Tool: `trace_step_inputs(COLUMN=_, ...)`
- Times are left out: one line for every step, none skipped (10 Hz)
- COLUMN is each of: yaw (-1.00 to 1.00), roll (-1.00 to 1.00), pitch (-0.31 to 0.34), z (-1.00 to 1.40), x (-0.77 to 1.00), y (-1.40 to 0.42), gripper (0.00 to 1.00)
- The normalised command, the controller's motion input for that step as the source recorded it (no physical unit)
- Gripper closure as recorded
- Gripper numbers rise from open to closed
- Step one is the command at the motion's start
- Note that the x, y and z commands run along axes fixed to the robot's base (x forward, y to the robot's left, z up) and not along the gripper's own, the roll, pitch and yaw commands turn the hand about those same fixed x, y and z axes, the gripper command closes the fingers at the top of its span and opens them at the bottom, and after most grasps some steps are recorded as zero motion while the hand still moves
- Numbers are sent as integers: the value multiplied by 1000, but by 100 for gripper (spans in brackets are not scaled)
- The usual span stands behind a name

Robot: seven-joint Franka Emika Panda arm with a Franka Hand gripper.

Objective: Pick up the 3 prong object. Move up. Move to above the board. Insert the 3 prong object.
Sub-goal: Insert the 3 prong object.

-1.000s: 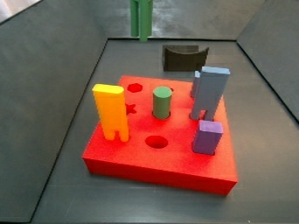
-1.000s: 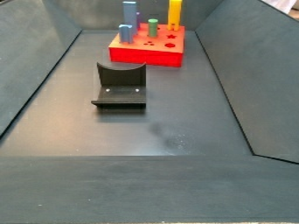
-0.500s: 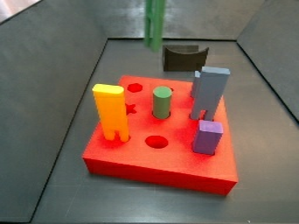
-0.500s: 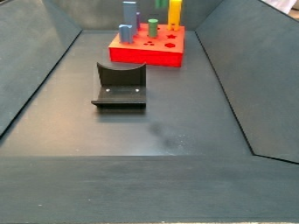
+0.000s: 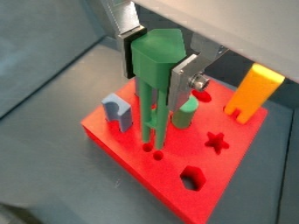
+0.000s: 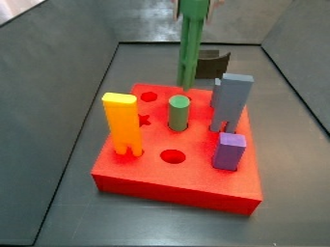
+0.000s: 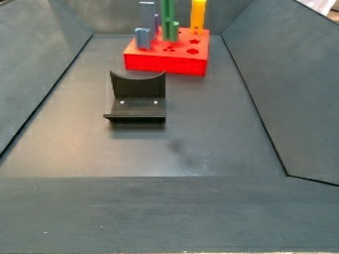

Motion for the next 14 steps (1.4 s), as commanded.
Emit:
trace_step_inputs(yaw=-474, roll=-19, pitch=0, z=-240, x=71, y=0, gripper=100)
trace_step_inputs(yaw=-411, roll=0, pitch=0, z=-191, x=0, y=46, gripper=100)
trace_step_inputs(yaw=-354, roll=0, pitch=0, z=-231, x=0, y=11, gripper=100)
trace_step_inputs(yaw=-131, roll=-49, pitch=-14, z=-183, x=0, y=0, gripper=100)
trace_step_inputs(yaw=-74, roll=-64, pitch=-26, z=-171, x=0, y=0, gripper=100)
trace_step_inputs(yaw=-74, roll=-77, pitch=-20, z=-200, x=0, y=0, gripper=100)
trace_step_inputs(yaw=-80, roll=-47, pitch=-3, z=-200, x=3, y=0, gripper=100)
trace_step_inputs(yaw=-29, roll=-6, pitch=-11, z=-237, x=0, y=3, gripper=100)
trace_step_inputs(yaw=0, roll=-9, pitch=-53, z=-420, x=0, y=0, gripper=100)
trace_step_inputs(yaw=-29, roll=0, pitch=-93, z=-583, x=6, y=0, gripper=100)
trace_step_inputs(yaw=-57, roll=0, pitch=-87, z=-660, x=20, y=0, gripper=100)
trace_step_inputs(yaw=-49, roll=0, pitch=-37, z=-463, x=3, y=0, gripper=100)
trace_step_inputs(yaw=0, roll=-53, pitch=-24, z=-63, x=0, y=0, gripper=100)
trace_step_inputs(yaw=0, roll=-106, pitch=-46, z=-74, x=0, y=31, gripper=100)
